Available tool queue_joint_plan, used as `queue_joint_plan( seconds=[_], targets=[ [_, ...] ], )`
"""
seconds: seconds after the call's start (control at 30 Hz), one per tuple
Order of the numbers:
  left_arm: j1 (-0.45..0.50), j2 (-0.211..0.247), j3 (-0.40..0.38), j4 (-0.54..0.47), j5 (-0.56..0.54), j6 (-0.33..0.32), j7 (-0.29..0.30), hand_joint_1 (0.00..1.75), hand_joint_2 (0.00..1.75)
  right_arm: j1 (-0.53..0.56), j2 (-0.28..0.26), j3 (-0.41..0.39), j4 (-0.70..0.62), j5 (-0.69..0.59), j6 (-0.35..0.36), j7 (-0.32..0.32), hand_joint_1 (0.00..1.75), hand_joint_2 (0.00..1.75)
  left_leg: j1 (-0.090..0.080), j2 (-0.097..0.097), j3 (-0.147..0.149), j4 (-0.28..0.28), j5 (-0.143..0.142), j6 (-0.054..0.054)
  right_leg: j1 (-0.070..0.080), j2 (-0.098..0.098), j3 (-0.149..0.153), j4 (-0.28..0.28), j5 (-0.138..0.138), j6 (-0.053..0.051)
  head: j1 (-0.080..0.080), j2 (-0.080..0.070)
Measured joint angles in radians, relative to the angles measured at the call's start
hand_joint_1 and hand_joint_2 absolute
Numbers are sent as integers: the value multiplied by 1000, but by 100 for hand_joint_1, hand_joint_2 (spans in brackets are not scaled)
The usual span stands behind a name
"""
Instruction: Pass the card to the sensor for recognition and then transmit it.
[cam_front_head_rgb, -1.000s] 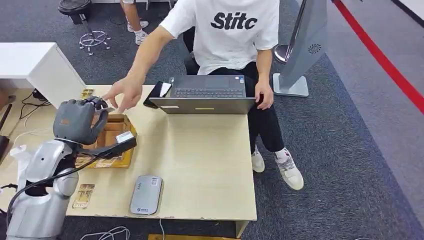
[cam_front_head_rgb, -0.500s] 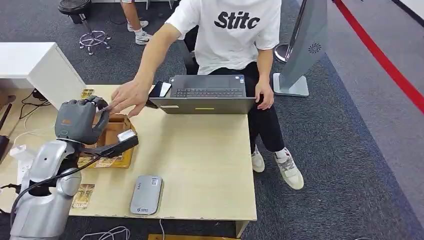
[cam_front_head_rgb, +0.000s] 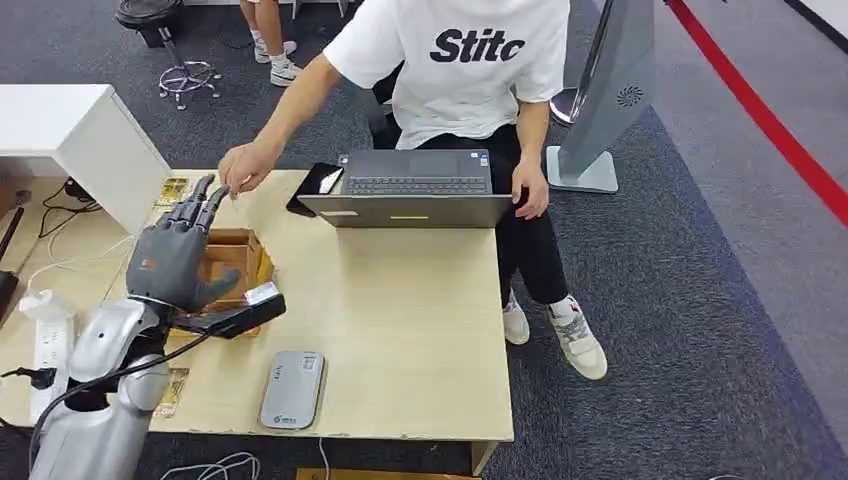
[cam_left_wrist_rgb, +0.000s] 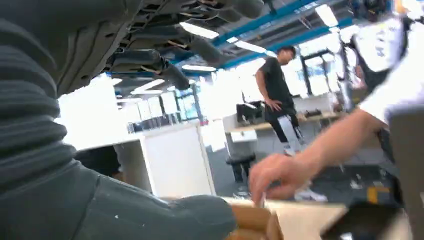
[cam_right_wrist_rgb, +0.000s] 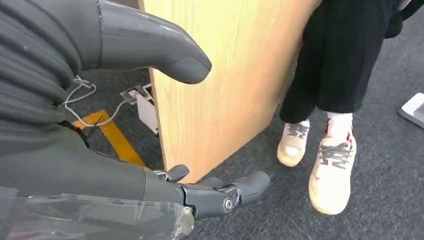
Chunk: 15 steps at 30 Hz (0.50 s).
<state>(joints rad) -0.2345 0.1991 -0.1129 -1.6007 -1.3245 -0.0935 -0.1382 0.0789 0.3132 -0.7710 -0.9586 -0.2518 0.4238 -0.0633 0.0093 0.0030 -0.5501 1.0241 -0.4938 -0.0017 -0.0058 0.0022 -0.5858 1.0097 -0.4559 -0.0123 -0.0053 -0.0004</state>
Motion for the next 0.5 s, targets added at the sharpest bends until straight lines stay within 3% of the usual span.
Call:
queue_joint_plan(
  seconds=[0.13,0.5],
  targets=[
    [63,44,-53,13,44,-13,-43,0,175,-1,0,-9,0,35,12,-3,0,175,0,1,0,0,0,0,0,1,-1,0,0,0,0,0],
    [171,139,-121,56,63,13,-47,0,175,1,0,-44,1,79,41,-11,0,175,0,0,-2,0,0,0,0,-1,-1,0,0,0,0,0]
  ],
)
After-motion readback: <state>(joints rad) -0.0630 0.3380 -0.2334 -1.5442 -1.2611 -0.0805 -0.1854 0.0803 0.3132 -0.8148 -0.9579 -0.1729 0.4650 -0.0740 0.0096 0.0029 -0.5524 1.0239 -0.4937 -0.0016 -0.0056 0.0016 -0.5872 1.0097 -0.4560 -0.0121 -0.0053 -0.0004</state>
